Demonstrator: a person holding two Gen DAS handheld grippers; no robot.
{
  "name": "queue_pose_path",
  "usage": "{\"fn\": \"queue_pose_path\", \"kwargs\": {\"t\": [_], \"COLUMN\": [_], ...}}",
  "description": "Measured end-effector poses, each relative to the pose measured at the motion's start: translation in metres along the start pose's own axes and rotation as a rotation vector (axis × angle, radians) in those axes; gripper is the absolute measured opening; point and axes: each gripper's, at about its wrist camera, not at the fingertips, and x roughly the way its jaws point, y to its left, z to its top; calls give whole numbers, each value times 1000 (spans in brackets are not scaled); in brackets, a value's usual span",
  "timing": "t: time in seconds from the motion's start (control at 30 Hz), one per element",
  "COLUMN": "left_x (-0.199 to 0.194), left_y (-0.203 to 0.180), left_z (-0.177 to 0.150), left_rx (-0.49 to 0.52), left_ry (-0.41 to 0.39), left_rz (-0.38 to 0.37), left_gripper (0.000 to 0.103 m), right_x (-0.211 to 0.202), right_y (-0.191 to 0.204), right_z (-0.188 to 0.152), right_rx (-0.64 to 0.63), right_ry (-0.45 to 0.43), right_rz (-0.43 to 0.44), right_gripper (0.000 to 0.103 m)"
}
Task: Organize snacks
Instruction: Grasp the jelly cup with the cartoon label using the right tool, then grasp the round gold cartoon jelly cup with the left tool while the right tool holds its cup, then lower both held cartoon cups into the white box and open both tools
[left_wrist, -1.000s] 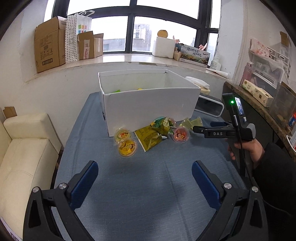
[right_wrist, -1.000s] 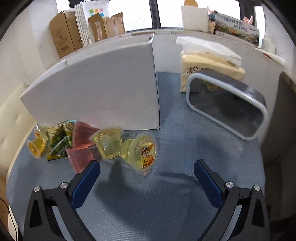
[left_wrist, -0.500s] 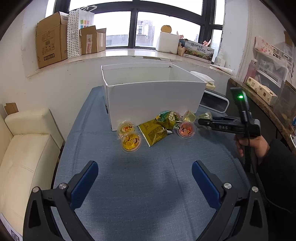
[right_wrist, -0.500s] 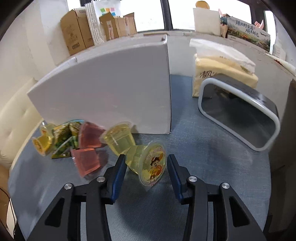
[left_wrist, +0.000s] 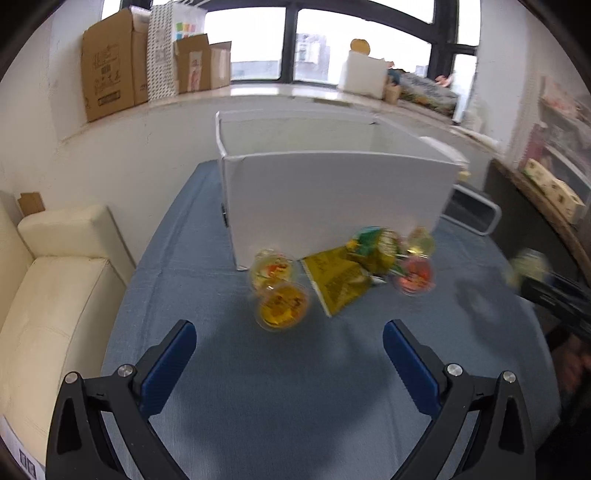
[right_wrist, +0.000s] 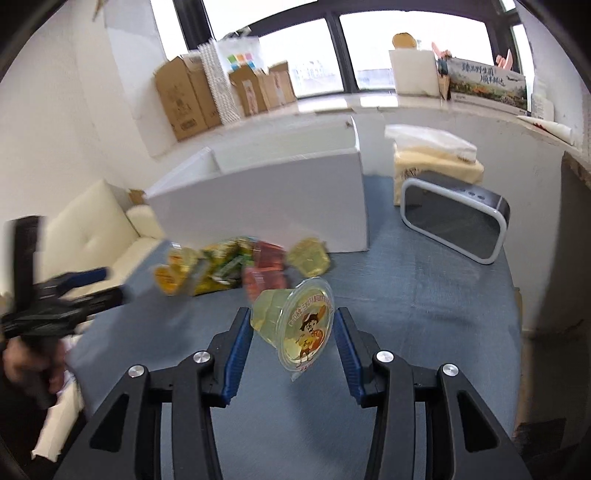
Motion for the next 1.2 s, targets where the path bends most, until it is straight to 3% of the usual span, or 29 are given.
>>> {"fn": "queue_pose_path", "kwargs": {"t": [0.27, 0.33, 0.4, 0.57, 0.83, 1.0, 1.2], "left_x": [64, 70, 72, 56, -9, -42, -45], "left_y": [9, 5, 3, 4, 0, -9, -16], "left_z": [12, 12, 10, 4, 12, 44, 101], "left_rx": [-49, -32, -19, -11, 0, 9, 48], "left_ry": [92, 100, 114, 74, -43, -135, -211], "left_rz": [84, 116, 96, 49, -70, -131, -128], "left_gripper": [99, 70, 49, 49, 49, 49, 49], "right_x": [-37, -38, -40, -40, -36, -24, -8], "right_y": [24, 27, 29, 30, 38, 46, 40], "right_z": [-21, -25, -30, -32, -23, 7, 72], "right_rx": [5, 7, 4, 7, 1, -24, -24], "right_ry": [-35, -28, -24, -21, -27, -46, -132], "right_rz": [47, 52, 51, 51, 75, 83, 53], "right_gripper": [49, 49, 49, 49, 49, 49, 49]}}
